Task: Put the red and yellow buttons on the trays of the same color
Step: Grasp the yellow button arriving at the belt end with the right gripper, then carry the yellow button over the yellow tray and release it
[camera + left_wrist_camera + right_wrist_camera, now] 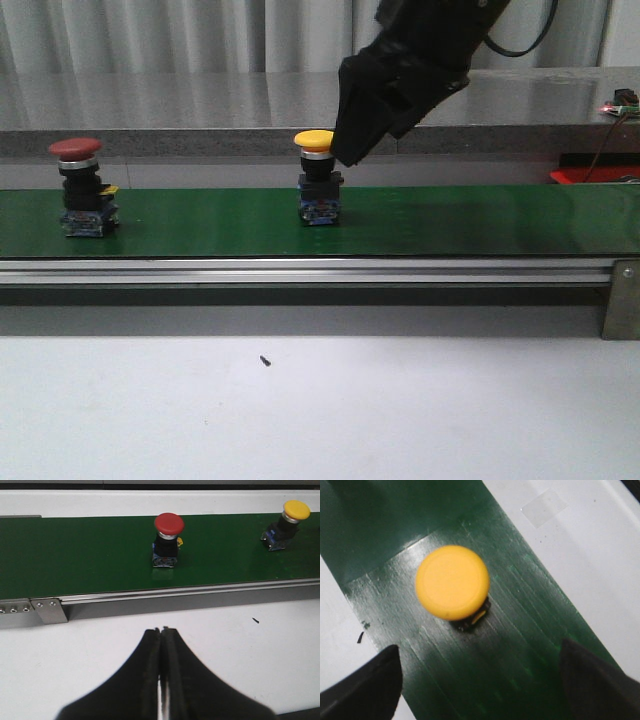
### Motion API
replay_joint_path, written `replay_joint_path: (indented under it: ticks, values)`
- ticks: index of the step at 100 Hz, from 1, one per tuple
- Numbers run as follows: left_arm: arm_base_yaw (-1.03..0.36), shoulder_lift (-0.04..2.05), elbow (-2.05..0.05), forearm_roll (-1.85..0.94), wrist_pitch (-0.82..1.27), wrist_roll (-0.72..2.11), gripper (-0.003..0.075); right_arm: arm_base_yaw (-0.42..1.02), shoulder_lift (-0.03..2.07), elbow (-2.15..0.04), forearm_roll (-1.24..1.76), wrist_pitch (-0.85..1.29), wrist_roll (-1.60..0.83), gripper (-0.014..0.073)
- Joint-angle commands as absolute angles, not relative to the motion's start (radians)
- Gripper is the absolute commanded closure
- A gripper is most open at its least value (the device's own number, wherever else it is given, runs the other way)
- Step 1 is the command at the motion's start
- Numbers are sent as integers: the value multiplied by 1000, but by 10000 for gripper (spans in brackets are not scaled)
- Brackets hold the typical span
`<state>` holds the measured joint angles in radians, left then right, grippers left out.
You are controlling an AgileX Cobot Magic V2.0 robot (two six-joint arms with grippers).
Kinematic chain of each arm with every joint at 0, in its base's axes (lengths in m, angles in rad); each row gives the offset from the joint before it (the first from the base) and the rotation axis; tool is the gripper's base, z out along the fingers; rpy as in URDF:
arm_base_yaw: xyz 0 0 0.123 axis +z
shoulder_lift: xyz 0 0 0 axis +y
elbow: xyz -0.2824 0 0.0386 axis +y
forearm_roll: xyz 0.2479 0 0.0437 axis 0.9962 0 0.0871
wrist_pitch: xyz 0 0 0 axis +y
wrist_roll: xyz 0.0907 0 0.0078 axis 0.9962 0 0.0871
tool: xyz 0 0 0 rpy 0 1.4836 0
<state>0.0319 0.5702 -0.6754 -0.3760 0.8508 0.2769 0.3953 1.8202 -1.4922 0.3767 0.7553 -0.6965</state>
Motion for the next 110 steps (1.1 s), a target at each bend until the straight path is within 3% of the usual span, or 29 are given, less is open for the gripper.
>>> replay_joint_path:
  ticks: [1,38,45,64,73,86,110]
  values:
    - [24,573,-700,-398,796,270,740,394,1790,-1542,420,721,-708,-29]
    - [24,573,-700,-398,796,270,740,394,1827,-1546,444,691,-708,-10]
    - [24,573,-700,-398,796,270,740,393,1831,-1546,444,688,-708,48]
    - [24,573,-700,-398,796,270,740,374,1833,-1546,444,681,-689,347]
    - [24,573,-700,-398,796,270,740,370,1833,-1546,444,682,-677,438]
    - [24,573,-700,-398,796,270,740,359,1819,-1545,420,681,-613,449]
    - [24,573,-700,-398,796,270,740,275,1710,-1491,206,684,-269,449]
